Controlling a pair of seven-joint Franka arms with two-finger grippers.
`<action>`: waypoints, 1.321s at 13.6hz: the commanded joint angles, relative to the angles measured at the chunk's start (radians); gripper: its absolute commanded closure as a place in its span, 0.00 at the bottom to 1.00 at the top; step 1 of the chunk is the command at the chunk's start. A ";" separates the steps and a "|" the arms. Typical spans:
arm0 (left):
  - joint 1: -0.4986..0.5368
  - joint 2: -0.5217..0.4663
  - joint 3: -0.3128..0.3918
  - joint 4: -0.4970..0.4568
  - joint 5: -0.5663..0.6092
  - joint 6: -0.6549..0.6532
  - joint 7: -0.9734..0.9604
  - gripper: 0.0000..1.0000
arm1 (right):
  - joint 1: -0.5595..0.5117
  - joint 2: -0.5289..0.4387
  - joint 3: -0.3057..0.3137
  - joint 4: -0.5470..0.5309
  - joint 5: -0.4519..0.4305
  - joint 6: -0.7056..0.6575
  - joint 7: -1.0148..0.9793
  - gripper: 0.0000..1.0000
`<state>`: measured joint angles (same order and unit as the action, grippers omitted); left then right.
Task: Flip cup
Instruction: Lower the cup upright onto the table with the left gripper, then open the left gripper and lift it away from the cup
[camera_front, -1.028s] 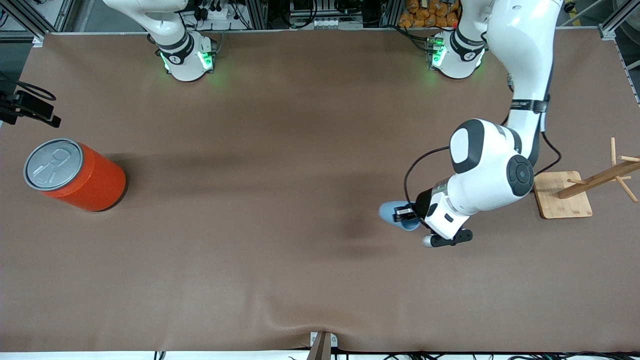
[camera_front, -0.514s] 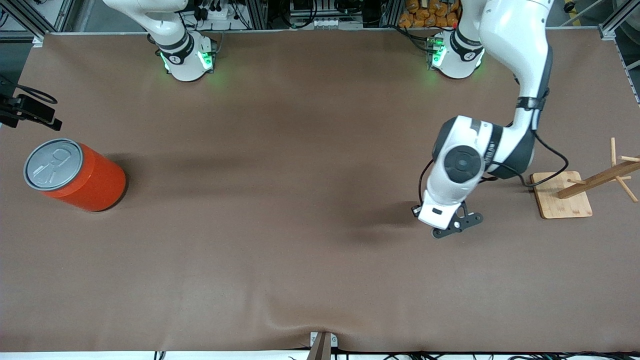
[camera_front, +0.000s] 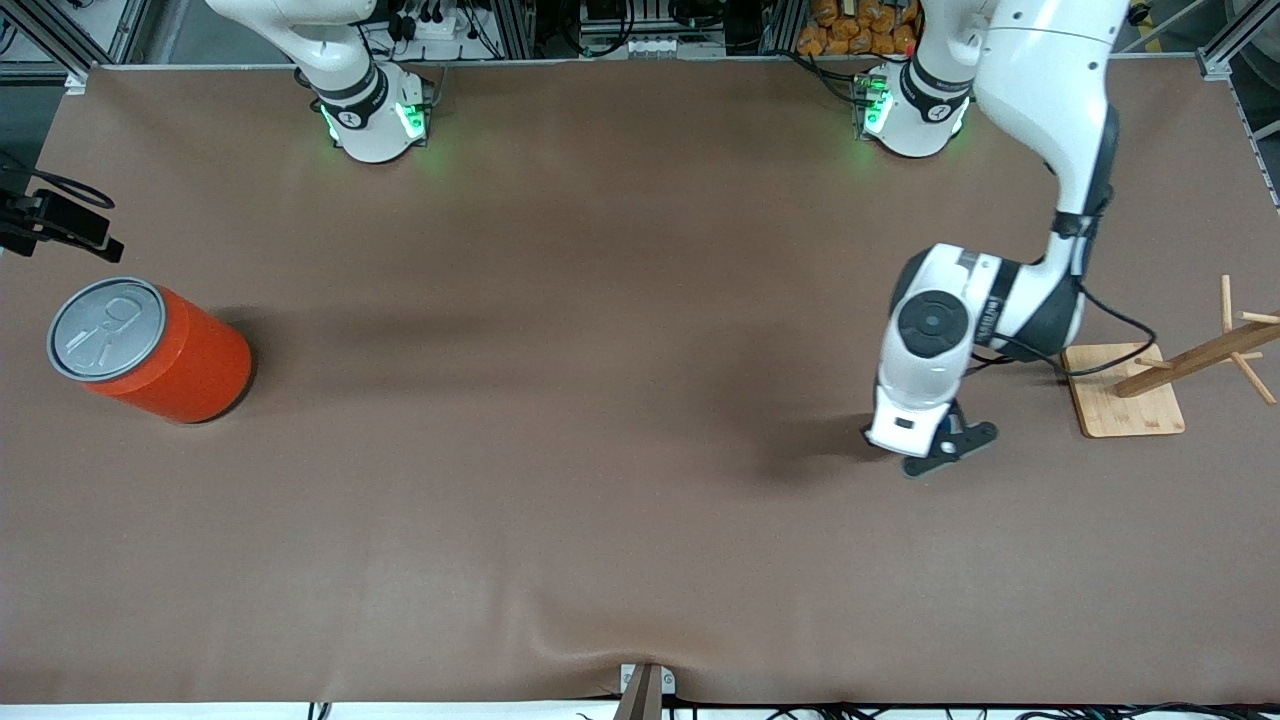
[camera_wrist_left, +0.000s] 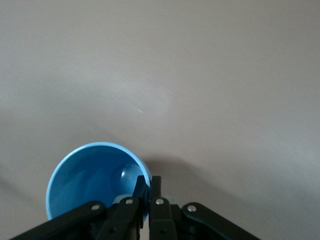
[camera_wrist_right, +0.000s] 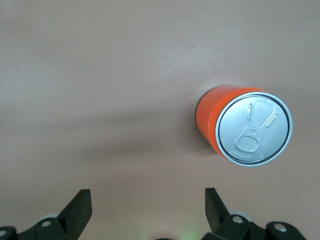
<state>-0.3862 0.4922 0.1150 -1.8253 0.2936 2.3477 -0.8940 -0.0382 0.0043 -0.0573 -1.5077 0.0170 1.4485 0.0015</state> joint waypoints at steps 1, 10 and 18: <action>0.046 -0.040 -0.008 -0.043 0.027 0.025 -0.003 1.00 | -0.014 0.005 0.013 0.011 0.000 -0.005 -0.008 0.00; 0.066 -0.001 -0.011 -0.026 -0.090 0.028 0.000 0.73 | -0.015 0.005 0.013 0.012 0.000 -0.008 -0.008 0.00; 0.069 -0.058 -0.029 0.043 -0.091 -0.054 0.029 0.00 | -0.015 0.005 0.013 0.011 0.000 -0.011 -0.008 0.00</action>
<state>-0.3281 0.4820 0.1004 -1.7994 0.2141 2.3510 -0.8914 -0.0382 0.0047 -0.0568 -1.5077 0.0170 1.4465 0.0015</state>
